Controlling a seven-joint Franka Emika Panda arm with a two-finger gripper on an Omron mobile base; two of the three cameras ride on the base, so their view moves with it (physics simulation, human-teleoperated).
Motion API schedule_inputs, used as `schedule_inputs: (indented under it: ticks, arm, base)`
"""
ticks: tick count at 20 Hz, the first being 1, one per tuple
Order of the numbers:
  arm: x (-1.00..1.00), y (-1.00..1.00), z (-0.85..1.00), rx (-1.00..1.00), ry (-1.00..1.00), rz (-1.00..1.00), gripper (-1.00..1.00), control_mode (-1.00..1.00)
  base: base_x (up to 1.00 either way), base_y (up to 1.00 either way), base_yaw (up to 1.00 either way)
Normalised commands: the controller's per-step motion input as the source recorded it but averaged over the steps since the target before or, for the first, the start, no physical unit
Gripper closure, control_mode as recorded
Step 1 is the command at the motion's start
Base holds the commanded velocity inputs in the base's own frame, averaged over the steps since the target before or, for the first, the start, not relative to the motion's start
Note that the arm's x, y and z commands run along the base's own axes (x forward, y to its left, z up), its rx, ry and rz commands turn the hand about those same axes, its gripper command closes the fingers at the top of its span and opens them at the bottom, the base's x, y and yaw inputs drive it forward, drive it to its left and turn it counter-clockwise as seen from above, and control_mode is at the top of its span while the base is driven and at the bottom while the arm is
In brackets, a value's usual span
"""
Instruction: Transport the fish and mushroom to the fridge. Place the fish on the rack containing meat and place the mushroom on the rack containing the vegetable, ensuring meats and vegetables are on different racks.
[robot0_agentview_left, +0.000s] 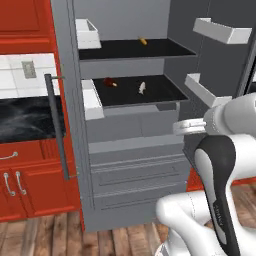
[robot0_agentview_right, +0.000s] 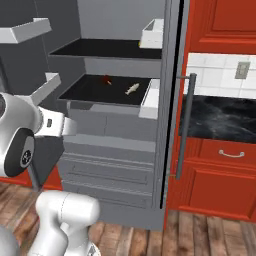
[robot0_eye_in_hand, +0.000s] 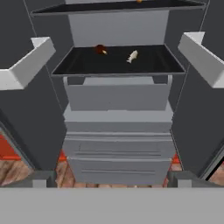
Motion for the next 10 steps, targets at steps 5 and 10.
schedule_inputs:
  ticks: [5, 10]
  arm:
    - [0.00, 0.00, 0.00, 0.00, 0.00, 0.00, -1.00, 1.00]
    - [0.00, 0.00, 0.00, 0.00, 0.00, 0.00, -1.00, 1.00]
  base:
    - [-1.00, 0.51, 0.02]
    - [-1.00, 0.44, 0.01]
